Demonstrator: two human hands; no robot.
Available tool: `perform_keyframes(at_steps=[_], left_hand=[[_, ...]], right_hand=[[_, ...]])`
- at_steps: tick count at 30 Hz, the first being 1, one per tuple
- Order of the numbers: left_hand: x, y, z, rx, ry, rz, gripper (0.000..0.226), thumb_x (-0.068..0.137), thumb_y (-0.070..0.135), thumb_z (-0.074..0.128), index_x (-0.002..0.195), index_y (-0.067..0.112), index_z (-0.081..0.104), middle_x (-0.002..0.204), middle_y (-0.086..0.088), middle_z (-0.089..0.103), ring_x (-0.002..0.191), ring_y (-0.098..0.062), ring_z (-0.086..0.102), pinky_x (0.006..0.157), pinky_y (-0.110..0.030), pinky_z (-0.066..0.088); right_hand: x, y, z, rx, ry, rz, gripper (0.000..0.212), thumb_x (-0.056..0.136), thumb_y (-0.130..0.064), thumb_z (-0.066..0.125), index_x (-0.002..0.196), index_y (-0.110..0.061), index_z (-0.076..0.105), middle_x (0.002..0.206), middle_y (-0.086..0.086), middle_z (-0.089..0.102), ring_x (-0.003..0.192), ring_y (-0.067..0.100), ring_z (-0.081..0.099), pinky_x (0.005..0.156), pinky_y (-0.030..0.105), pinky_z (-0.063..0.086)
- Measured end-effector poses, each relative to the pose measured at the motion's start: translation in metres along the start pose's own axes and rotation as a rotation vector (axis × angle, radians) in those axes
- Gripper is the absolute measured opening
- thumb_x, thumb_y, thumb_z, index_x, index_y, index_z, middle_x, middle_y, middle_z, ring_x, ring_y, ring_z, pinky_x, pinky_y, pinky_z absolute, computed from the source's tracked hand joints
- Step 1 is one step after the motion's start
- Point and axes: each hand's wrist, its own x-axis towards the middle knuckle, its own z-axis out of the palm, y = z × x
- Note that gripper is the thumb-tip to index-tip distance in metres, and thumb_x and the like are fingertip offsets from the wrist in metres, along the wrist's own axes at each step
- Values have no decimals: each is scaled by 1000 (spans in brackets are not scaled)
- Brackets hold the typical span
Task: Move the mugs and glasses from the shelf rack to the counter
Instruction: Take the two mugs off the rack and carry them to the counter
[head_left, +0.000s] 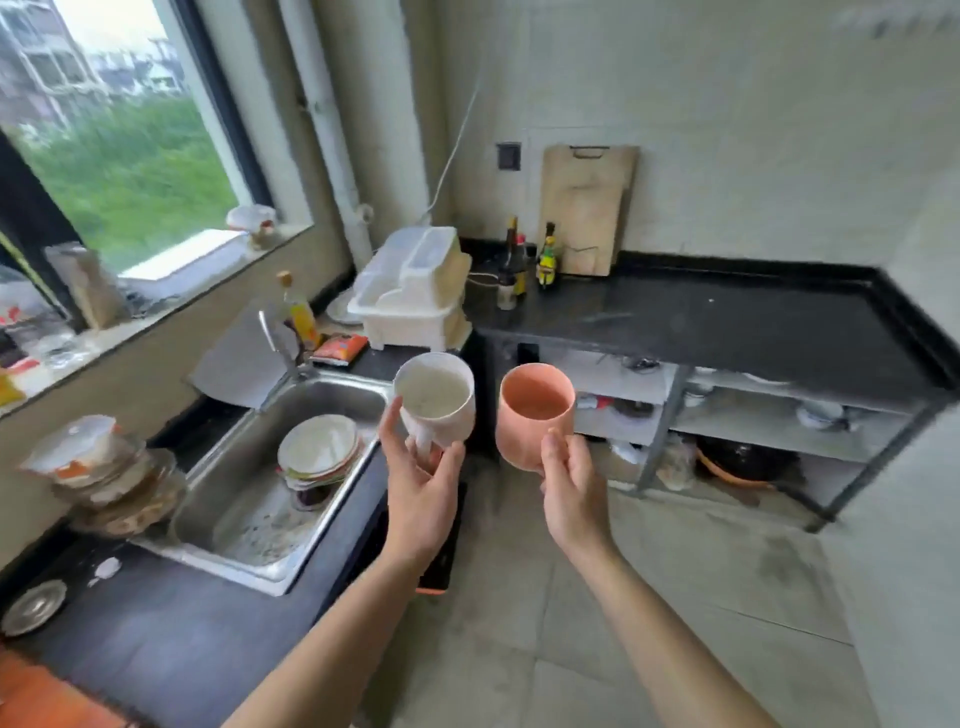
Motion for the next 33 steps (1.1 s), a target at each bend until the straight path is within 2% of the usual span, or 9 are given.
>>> perform_keyframes(at_steps=[2, 4, 6, 10, 16, 20, 25, 29, 33], left_hand=[[5, 5, 66, 0, -80, 16, 65, 94, 10, 63, 144, 38, 33, 126, 4, 66, 108, -18, 67, 96, -35, 52], [9, 8, 119, 28, -126, 58, 53, 92, 15, 64, 134, 41, 45, 86, 20, 69, 75, -3, 62, 74, -21, 51], [11, 10, 167, 56, -172, 83, 43, 90, 19, 63, 122, 46, 52, 63, 14, 53, 59, -6, 47, 59, -23, 43], [24, 9, 250, 55, -281, 94, 38, 90, 15, 62, 111, 46, 54, 62, 17, 53, 55, -4, 42, 51, -18, 38], [60, -26, 367, 35, -421, 47, 42, 88, 6, 57, 111, 42, 51, 61, 15, 54, 56, -5, 44, 52, -18, 39], [97, -61, 447, 29, -512, 10, 46, 88, -5, 51, 114, 32, 49, 67, 18, 63, 55, -5, 47, 52, -16, 41], [168, -97, 557, 32, -591, -66, 46, 90, -3, 49, 115, 35, 48, 77, -24, 56, 61, -20, 44, 53, -30, 38], [229, -102, 639, 72, -616, -49, 44, 89, 2, 51, 115, 37, 46, 71, 4, 62, 60, -10, 49, 55, -28, 45], [280, -101, 713, 104, -674, -45, 41, 88, 5, 49, 110, 40, 45, 76, -13, 60, 51, -9, 42, 47, -26, 41]], right_hand=[[26, 3, -59, -19, 71, -42, 21, 98, -45, 41, 84, -34, 51, 64, -21, 61, 64, -5, 56, 60, 11, 38], [47, 5, -105, -9, 130, -40, 21, 99, -44, 41, 83, -35, 52, 66, -25, 62, 64, -5, 57, 60, 12, 39], [67, 13, -148, -1, 201, -19, 30, 99, -44, 41, 85, -23, 55, 68, -16, 61, 66, -1, 55, 64, 24, 41], [104, 32, -216, 28, 326, -8, 42, 102, -43, 44, 84, -7, 54, 71, -3, 57, 71, 11, 54, 71, 38, 44], [165, 76, -299, 15, 450, 67, 40, 105, -43, 44, 81, -12, 53, 70, 0, 59, 68, 15, 55, 66, 36, 42], [224, 112, -345, -53, 493, 94, 40, 106, -41, 43, 81, -12, 53, 68, -7, 56, 62, 3, 51, 63, 33, 40], [329, 145, -401, -103, 534, 186, 38, 107, -38, 43, 92, -6, 59, 90, 9, 66, 90, 30, 66, 75, 50, 52], [414, 145, -446, -130, 526, 219, 29, 107, -44, 39, 98, -25, 60, 100, -7, 65, 101, 20, 65, 86, 44, 55], [483, 151, -490, -104, 542, 201, 39, 102, -54, 35, 110, -21, 54, 92, -11, 58, 88, 11, 61, 70, 18, 53]])
